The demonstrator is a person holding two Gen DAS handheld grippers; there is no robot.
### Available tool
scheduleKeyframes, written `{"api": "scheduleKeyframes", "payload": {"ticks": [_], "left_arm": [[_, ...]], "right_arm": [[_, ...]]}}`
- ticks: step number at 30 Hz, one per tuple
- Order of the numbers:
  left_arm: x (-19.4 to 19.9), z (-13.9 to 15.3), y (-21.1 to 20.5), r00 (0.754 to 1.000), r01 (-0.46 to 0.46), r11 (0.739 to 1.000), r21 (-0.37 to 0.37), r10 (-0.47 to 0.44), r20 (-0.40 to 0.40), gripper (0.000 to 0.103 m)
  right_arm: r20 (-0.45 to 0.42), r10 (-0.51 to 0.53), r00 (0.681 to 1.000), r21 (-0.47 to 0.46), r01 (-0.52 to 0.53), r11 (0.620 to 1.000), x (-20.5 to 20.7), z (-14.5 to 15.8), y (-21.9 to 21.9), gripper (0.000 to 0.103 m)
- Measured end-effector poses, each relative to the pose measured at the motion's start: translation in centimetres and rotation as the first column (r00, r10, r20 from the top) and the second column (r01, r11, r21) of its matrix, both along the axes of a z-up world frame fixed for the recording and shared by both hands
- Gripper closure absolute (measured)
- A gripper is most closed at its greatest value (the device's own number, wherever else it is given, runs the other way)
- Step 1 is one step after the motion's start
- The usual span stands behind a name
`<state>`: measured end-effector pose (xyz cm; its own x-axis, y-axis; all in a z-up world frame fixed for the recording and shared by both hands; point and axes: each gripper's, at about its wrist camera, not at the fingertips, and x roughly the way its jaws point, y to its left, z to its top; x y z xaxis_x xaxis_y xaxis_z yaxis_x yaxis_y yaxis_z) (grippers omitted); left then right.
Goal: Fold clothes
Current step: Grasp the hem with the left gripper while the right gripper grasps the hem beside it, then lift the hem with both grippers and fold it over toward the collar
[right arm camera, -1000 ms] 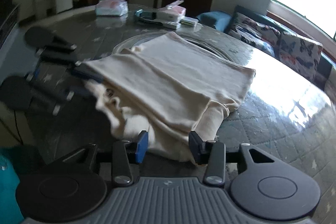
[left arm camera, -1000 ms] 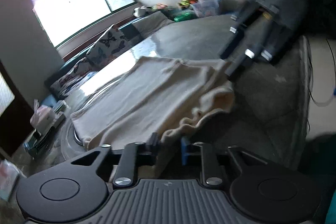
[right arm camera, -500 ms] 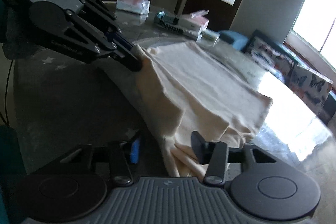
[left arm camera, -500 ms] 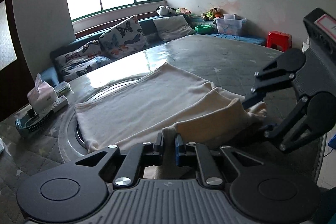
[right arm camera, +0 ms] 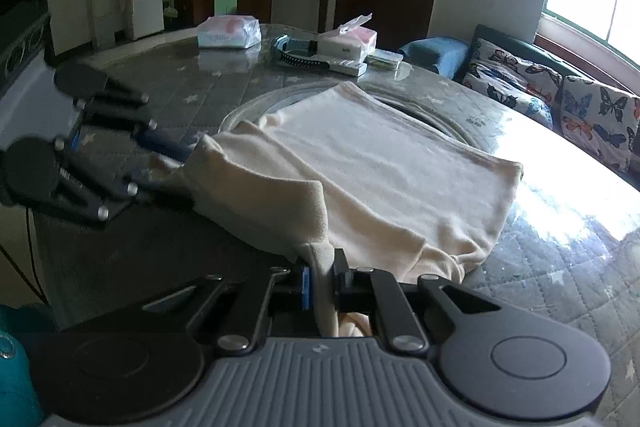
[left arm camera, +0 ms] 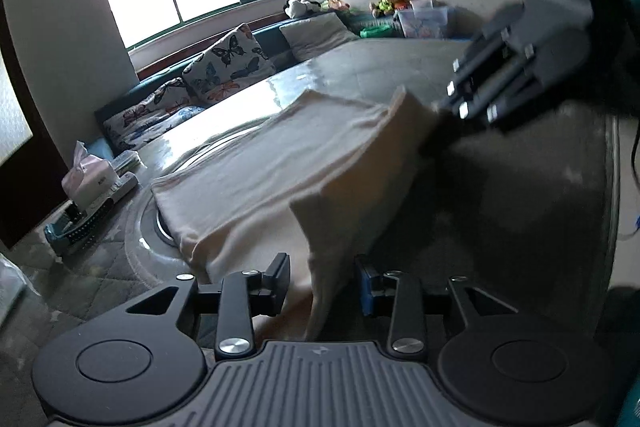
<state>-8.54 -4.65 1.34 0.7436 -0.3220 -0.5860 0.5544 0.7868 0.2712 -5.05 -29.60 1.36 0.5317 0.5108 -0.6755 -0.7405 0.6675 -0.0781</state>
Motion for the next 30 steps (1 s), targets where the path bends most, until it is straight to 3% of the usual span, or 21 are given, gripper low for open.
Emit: {"api": "scheduleKeyframes", "payload": {"ticks": [1,4,5,7,16,20,26,30], "left_arm": [[-0.1,-0.2,0.0,1.000,-0.001,1.000,0.016,0.001,0.006,0.066],[-0.3,-0.6,0.1,0.999,-0.012,0.999,0.040,0.011,0.031,0.083],[-0.3,-0.5,0.2,0.999,-0.018,0.999,0.035,0.016,0.031,0.091],[-0.3,0.0,0.5,0.999,-0.024,1.000,0.008,0.023,0.025,0.096],[-3.4,4.2,2.4,1.000,-0.005,0.994,-0.107,0.007,0.019,0.098],[-6.3,5.5,2.8,0.999,0.039,0.992,-0.119,-0.038,0.007,0.098],[-8.6,5.6,3.0,0.999,0.037,0.987,-0.156,-0.040,-0.018,0.098],[-7.5,5.5,2.8,1.000,0.019,0.986,-0.163,-0.023,-0.020,0.098]], "right_arm": [[0.003,-0.003,1.000,0.001,0.003,1.000,0.0,0.1,0.0,0.094],[0.016,-0.010,1.000,-0.001,0.010,1.000,0.0,0.1,0.1,0.094],[0.021,-0.012,1.000,-0.002,0.012,1.000,-0.1,0.0,0.1,0.095],[0.028,-0.020,0.999,0.002,0.020,1.000,-0.4,0.0,0.1,0.096],[0.090,-0.001,0.996,0.033,-0.002,0.999,-3.5,2.5,-0.8,0.097],[0.085,0.041,0.996,0.034,-0.044,0.998,-6.7,4.1,-1.6,0.097],[0.027,0.085,0.996,0.022,-0.086,0.996,-10.7,4.4,-2.0,0.097],[0.027,0.085,0.996,0.009,-0.085,0.996,-10.4,4.5,-1.8,0.097]]}}
